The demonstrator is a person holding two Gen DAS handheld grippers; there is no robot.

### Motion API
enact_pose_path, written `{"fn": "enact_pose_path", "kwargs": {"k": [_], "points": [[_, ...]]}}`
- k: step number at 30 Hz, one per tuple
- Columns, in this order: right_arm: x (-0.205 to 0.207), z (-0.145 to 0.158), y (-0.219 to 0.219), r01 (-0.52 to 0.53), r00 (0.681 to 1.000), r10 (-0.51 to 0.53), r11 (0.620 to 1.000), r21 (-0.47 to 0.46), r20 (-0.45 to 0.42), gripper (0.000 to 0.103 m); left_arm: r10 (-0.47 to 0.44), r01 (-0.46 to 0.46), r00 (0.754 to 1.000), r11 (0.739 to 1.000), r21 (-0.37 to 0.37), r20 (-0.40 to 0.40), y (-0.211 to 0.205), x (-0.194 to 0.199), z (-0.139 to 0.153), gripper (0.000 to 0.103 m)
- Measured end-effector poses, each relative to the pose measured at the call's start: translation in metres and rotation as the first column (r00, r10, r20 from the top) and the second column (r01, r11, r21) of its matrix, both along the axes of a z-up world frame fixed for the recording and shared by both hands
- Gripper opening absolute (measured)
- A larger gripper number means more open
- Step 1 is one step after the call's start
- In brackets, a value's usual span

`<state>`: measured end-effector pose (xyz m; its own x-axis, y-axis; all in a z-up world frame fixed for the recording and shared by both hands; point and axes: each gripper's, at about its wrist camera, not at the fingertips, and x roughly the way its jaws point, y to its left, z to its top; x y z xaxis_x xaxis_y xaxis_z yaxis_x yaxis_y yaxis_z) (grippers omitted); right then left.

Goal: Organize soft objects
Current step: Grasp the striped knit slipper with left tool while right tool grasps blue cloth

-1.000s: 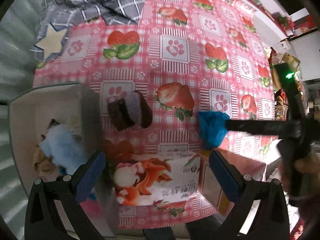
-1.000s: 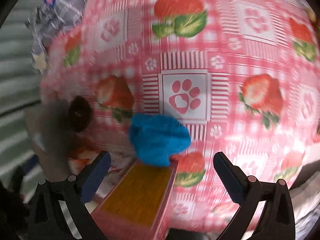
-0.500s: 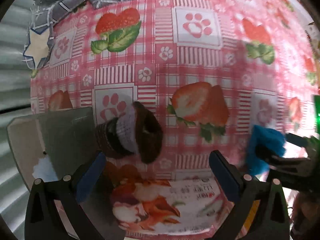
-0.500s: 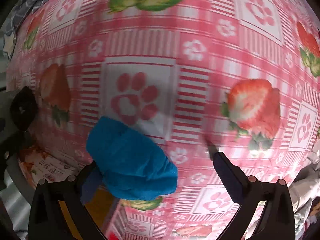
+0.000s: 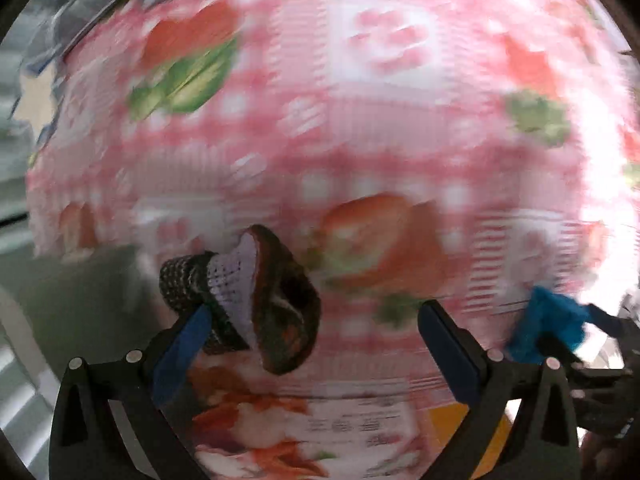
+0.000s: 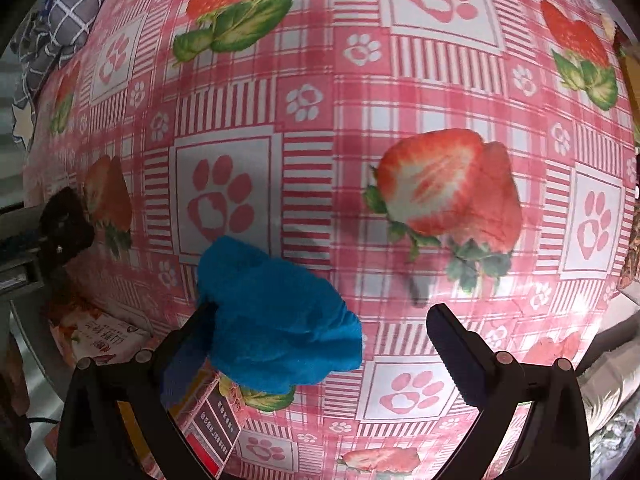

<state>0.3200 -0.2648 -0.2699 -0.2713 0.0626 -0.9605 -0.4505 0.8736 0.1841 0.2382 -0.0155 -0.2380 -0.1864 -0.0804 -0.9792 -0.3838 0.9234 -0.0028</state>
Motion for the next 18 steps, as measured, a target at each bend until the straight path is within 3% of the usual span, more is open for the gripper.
{"fn": "enact_pose_path", "kwargs": {"k": [3, 6, 12, 18], "points": [[0.011, 0.009, -0.011, 0.037, 0.999, -0.037, 0.999, 0.003, 0.031, 0.103, -0.033, 0.040, 0.995, 0.996, -0.075, 0.099, -0.018, 0.018, 0.025, 0.103], [0.018, 0.024, -0.025, 0.076, 0.996, -0.078, 0.996, 0.038, 0.052, 0.103, -0.067, 0.072, 0.988, 0.997, -0.032, 0.142, -0.014, 0.022, 0.046, 0.103], [0.011, 0.038, -0.031, 0.032, 0.998, -0.037, 0.994, 0.101, 0.045, 0.103, -0.036, 0.035, 0.997, 0.999, 0.005, 0.069, 0.010, 0.001, 0.032, 0.103], [-0.005, 0.015, -0.026, -0.047, 0.995, 0.048, 0.999, -0.004, 0.083, 0.103, -0.043, 0.042, 0.999, 0.997, 0.060, 0.005, 0.002, -0.001, -0.007, 0.103]]}}
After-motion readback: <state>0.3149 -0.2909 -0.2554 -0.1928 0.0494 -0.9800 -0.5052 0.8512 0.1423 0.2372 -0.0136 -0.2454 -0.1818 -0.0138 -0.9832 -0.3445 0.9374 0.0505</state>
